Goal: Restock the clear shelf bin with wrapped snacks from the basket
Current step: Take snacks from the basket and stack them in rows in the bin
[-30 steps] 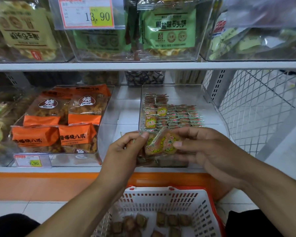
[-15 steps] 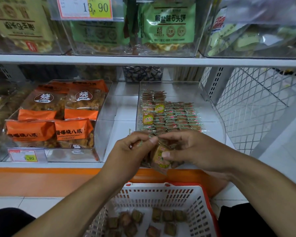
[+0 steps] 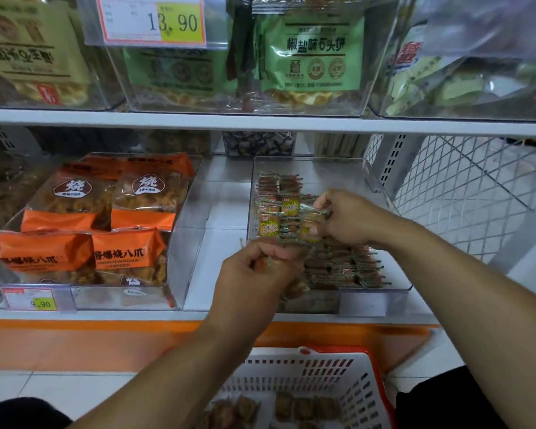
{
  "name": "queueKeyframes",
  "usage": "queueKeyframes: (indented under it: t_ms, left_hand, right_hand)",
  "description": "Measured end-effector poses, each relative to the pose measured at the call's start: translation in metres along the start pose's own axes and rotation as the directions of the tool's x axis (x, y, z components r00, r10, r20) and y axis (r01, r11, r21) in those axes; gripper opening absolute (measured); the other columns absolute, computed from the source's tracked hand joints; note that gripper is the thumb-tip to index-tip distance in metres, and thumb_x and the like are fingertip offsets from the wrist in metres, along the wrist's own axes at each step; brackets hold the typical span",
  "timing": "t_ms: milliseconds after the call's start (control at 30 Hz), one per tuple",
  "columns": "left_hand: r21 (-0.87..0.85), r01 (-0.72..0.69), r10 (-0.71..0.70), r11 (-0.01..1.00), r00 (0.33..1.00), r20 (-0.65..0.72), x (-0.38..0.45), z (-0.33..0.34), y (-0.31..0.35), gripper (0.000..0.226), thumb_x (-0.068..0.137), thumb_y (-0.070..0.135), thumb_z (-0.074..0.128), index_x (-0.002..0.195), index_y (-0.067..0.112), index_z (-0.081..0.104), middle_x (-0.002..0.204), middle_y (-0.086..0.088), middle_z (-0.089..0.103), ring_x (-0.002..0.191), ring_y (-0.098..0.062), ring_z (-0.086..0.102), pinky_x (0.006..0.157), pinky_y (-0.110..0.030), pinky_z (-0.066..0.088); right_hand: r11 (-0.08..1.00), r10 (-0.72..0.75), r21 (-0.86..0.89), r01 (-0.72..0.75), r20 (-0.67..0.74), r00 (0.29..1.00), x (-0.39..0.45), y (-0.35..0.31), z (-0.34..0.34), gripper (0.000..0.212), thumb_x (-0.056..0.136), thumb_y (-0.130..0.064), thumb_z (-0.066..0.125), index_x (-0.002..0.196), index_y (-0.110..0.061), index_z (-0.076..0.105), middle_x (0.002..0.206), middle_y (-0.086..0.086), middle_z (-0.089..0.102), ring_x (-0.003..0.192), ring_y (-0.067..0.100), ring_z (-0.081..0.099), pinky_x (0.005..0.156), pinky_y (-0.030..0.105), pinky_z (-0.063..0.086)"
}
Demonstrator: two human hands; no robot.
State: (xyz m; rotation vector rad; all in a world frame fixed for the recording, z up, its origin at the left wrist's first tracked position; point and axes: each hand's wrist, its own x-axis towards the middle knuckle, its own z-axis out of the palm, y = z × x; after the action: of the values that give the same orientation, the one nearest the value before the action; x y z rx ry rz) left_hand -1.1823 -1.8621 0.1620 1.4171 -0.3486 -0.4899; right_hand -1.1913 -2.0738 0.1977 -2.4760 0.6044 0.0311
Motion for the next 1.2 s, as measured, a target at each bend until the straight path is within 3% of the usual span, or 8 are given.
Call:
queueKeyframes:
  t_ms: [133,233,633,767,867,967,1033,1200]
  left_hand:
    - [0.076,-0.003,0.008,0.997,0.998,-0.06,0.006,0.01,-0.005,0.023,0.079,-0.001,0.079,0.071,0.019,0.069,0.082,0.012,0.073,0.076,-0.015,0.072,0.066,-0.034,0.062]
    - [0.103,0.011,-0.009,0.995,1.0,-0.023,0.003,0.015,-0.008,0.021,0.078,0.0,0.08,0.073,0.018,0.07,0.085,0.009,0.073,0.074,-0.008,0.069,0.062,-0.022,0.055]
    - [0.069,0.14,-0.143,0.988,0.989,0.032,0.0,0.013,-0.012,0.017,0.079,0.015,0.084,0.074,0.029,0.074,0.089,0.016,0.073,0.08,-0.007,0.072,0.064,-0.021,0.057]
    - [0.027,0.179,-0.179,0.983,0.984,-0.001,0.0,0.01,-0.012,0.008,0.083,0.024,0.08,0.078,0.028,0.075,0.083,0.006,0.076,0.077,-0.013,0.07,0.068,-0.03,0.057]
    - [-0.038,0.171,-0.171,0.985,0.985,-0.011,-0.002,0.005,-0.01,0.009,0.087,0.021,0.076,0.079,0.025,0.075,0.073,0.002,0.069,0.069,-0.013,0.062,0.068,-0.037,0.055]
    - [-0.094,0.131,-0.132,0.987,0.991,-0.011,-0.007,-0.001,-0.011,0.008,0.09,0.019,0.072,0.082,0.02,0.075,0.072,-0.002,0.062,0.073,-0.02,0.056,0.071,-0.042,0.052]
    - [-0.12,0.095,-0.1,0.988,0.994,-0.039,-0.009,-0.006,-0.012,0.01,0.091,0.018,0.07,0.082,0.02,0.075,0.074,-0.003,0.064,0.075,-0.022,0.058,0.076,-0.046,0.056]
    - [-0.217,0.128,-0.144,0.968,0.988,-0.063,-0.009,-0.017,-0.008,0.028,0.091,0.003,0.054,0.088,0.016,0.078,0.093,-0.014,0.073,0.086,-0.031,0.072,0.08,-0.052,0.062]
  right_hand:
    - [0.935,0.079,0.34,-0.103,0.086,0.993,0.038,0.004,0.022,0.039,0.088,-0.004,0.075,0.119,-0.015,0.054,0.11,0.005,0.059,0.089,0.022,0.07,0.08,0.039,0.063]
    - [0.97,0.07,0.237,-0.061,-0.031,0.997,0.059,0.009,0.021,0.042,0.088,-0.009,0.075,0.126,-0.015,0.059,0.096,0.004,0.062,0.092,0.03,0.072,0.09,0.049,0.057]
    - [0.99,-0.017,0.135,0.045,-0.202,0.979,0.067,0.02,0.046,0.052,0.087,-0.007,0.075,0.132,-0.024,0.055,0.093,0.008,0.069,0.074,0.017,0.062,0.057,0.021,0.046]
    - [0.993,-0.037,0.099,0.061,-0.226,0.974,0.06,0.02,0.049,0.06,0.09,-0.011,0.071,0.143,-0.024,0.045,0.109,0.011,0.068,0.088,0.026,0.062,0.067,0.027,0.047]
    - [0.998,-0.057,-0.002,0.059,-0.307,0.95,0.049,0.009,0.03,0.039,0.088,-0.025,0.076,0.122,-0.023,0.057,0.109,0.003,0.062,0.084,0.02,0.058,0.071,0.027,0.044]
    - [0.999,-0.025,-0.021,0.026,0.054,0.998,0.024,-0.009,0.02,0.028,0.083,-0.049,0.076,0.092,-0.024,0.069,0.087,0.0,0.071,0.073,0.021,0.07,0.065,0.03,0.055]
    - [0.961,0.012,-0.269,0.064,0.275,0.961,0.008,-0.016,0.031,0.033,0.09,-0.051,0.068,0.096,-0.019,0.074,0.093,0.005,0.074,0.079,0.022,0.071,0.067,0.034,0.056]
    - [0.987,-0.015,-0.15,0.06,0.281,0.96,-0.01,-0.014,0.053,0.032,0.09,-0.028,0.072,0.119,-0.025,0.059,0.101,-0.009,0.06,0.084,0.01,0.053,0.057,0.02,0.036]
